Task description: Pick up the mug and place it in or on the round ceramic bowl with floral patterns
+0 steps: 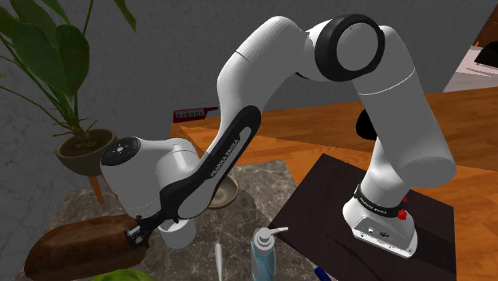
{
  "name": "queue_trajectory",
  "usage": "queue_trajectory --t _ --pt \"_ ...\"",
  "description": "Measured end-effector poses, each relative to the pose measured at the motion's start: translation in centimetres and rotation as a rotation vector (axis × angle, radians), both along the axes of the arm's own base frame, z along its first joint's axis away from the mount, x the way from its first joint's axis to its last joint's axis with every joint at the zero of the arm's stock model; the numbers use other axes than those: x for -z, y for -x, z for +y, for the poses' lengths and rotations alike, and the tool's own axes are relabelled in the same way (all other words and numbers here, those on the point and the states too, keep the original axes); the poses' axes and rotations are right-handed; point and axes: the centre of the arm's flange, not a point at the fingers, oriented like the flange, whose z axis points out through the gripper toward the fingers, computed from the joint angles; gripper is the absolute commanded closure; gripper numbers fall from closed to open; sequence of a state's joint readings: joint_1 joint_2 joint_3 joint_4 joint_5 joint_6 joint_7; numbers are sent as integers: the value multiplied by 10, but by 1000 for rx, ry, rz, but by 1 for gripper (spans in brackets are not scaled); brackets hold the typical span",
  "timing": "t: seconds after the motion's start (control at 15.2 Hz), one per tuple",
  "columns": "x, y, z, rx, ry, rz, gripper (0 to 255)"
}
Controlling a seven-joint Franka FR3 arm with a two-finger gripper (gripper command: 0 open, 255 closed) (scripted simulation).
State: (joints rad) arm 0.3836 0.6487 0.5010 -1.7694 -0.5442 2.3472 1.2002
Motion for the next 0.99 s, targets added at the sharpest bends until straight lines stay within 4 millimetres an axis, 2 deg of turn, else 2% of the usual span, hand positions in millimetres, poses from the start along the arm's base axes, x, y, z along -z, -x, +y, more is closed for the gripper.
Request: queue_trajectory --t 0.33,0.4,0.99 --pt "1 0 0 0 0 0 0" --pt "1 0 0 0 0 0 255" --pt "1 0 0 0 0 0 255"
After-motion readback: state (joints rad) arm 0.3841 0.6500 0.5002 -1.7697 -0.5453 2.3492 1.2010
